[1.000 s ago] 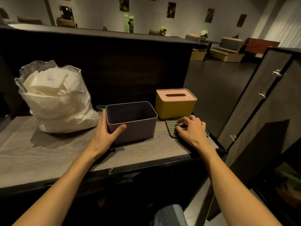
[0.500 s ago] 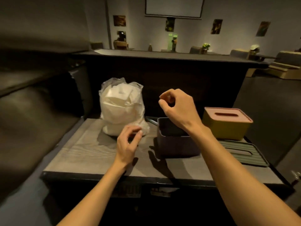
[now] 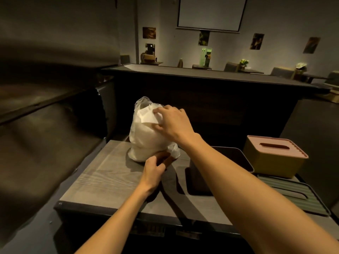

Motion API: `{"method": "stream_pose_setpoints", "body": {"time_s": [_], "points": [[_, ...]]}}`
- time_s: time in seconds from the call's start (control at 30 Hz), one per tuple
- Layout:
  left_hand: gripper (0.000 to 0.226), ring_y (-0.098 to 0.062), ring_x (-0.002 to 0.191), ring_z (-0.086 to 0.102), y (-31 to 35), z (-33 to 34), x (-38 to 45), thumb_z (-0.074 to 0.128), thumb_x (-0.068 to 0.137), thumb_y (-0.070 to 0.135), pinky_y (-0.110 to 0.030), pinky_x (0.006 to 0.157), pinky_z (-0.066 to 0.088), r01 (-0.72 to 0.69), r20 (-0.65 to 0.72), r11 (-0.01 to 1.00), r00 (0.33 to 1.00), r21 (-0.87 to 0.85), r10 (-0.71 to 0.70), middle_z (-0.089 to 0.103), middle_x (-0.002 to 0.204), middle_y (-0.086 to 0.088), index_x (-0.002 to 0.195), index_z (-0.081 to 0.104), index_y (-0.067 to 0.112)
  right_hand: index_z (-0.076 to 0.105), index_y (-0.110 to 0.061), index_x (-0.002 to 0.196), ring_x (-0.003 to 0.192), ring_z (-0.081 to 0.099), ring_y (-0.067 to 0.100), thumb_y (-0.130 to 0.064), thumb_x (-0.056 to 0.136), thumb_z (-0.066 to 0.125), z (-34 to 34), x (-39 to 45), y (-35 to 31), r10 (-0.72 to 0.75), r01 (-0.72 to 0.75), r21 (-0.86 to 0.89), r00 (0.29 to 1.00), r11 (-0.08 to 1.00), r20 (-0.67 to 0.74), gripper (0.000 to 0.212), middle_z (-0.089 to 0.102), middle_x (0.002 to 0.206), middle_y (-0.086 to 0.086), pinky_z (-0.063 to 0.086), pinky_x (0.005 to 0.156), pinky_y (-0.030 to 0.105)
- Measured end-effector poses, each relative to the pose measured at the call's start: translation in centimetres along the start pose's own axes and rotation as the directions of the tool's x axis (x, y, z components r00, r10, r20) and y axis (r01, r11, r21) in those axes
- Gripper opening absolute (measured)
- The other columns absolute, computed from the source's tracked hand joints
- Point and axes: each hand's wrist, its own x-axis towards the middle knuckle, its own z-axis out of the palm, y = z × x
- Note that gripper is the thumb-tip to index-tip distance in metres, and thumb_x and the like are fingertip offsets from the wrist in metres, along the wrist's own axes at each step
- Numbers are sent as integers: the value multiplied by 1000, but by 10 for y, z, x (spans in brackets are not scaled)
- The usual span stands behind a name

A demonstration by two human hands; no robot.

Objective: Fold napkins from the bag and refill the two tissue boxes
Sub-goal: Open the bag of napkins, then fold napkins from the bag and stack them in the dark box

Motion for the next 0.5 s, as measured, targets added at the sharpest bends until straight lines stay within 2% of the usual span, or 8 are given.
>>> {"method": "stream_pose_setpoints", "body": {"time_s": [0.1,0.17,0.23,0.33,0.4,0.5], "points": [[54,-16,107,70,1,-1,-1,63,81,48,-53,94,57,3,-16,998,1000,-55,-3,77,113,0,120,73,13,61,-29,141,122,61,27,-33,101,64,-1,2,3,-13,10,-34,996,999,-83,41,66,132,3,37,103,42],[57,-19,109,70,1,-2,-3,60,80,51,-55,93,57,0,-14,996,1000,-89,-2,76,114,1,121,73,14,67,-30,136,119,62,27,-28,103,59,-4,3,4,-8,2,-37,990,999,-139,34,68,130,1,37,100,42],[53,-21,110,70,1,-3,-5,60,82,48,-56,95,56,-2,-19,992,1000,-124,0,77,113,-1,120,73,14,71,-31,130,117,61,27,-27,104,53,-7,4,4,6,-13,-38,984,999,-177,31,69,131,0,36,97,42],[38,-25,105,72,1,-2,-7,61,88,38,-56,94,56,14,-19,991,1000,-134,-17,78,105,-4,112,75,11,74,-28,124,110,63,27,-16,104,49,-7,6,2,9,-23,-76,985,997,-173,34,72,119,2,39,92,40],[32,-24,100,72,1,-1,-9,60,90,31,-46,90,57,18,-16,989,1000,-148,-20,78,100,-6,106,75,7,75,-25,118,107,65,29,-19,102,54,-5,8,4,14,-32,-104,986,994,-167,27,72,112,3,42,87,39],[33,-19,96,72,3,-1,-13,59,89,31,-29,83,55,-4,-17,987,1000,-161,1,78,97,-6,102,75,5,75,-16,102,97,64,29,-23,97,61,2,7,3,42,-64,-142,987,988,-155,16,69,102,5,45,83,39]]}}
